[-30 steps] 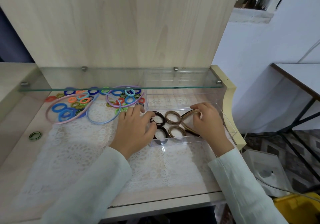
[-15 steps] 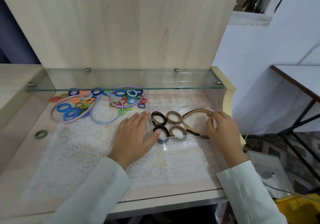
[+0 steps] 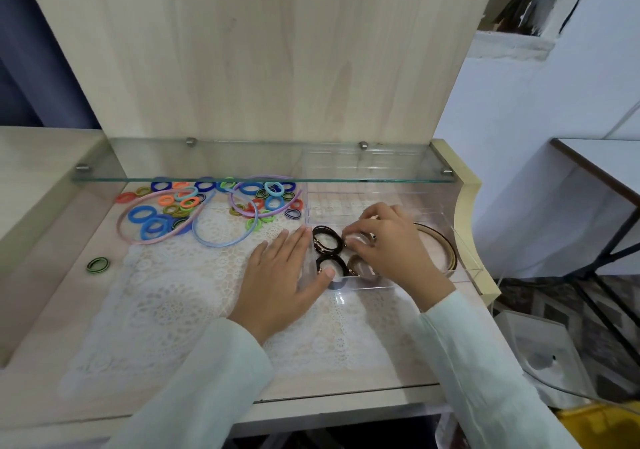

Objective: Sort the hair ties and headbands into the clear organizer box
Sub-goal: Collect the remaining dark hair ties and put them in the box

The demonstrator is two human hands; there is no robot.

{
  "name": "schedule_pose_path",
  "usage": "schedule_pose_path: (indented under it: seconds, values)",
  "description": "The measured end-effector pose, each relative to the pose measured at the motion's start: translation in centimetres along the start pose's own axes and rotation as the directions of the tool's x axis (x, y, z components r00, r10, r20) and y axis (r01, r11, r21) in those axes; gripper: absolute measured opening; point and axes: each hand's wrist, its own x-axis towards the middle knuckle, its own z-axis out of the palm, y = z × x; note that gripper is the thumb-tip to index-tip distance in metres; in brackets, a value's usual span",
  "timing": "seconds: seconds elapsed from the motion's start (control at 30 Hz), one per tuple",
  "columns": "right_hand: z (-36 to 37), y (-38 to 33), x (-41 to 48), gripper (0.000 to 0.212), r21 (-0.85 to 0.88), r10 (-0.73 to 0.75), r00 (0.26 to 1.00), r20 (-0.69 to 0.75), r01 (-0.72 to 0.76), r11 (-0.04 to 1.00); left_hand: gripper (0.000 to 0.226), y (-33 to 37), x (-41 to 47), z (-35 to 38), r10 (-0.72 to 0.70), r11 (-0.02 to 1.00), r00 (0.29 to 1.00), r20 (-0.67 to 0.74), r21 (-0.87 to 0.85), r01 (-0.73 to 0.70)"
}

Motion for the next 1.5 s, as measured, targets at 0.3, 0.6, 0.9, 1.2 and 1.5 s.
schedule_pose_path:
  seconds: [0.3,0.6,0.9,1.2,1.5]
  values:
    - [0.6,-2.7,2.2,0.021,-0.213,-0.043,0.946,0.322,0.116,0.97,0.098,0.1,-0.1,0.0,0.013,1.0,1.0,0.027,0.0,-0.013]
    - [0.8,-2.8,2.7,0.017,-0.174,-0.027,0.939,0.342,0.092,0.98,0.107,0.0,-0.2,0.1,0.025,1.0,0.999,0.027,-0.007,-0.025]
    - [0.8,-2.1,2.6,0.014,-0.019,0.04,0.988,0.152,-0.038,0.999,0.106,0.1,-0.1,0.1,0.029,1.0,0.999,0.031,0.003,-0.029]
    - [1.4,-1.8,2.3,0.013,0.013,0.06,0.978,0.198,-0.064,0.998,0.108,0.2,-0.2,0.0,0.026,1.0,0.999,0.022,-0.005,-0.026]
    - [1.4,-1.7,2.5,0.017,-0.03,0.094,0.977,0.193,-0.09,0.995,0.099,0.3,-0.2,-0.1,0.02,1.0,0.999,0.03,-0.009,-0.02]
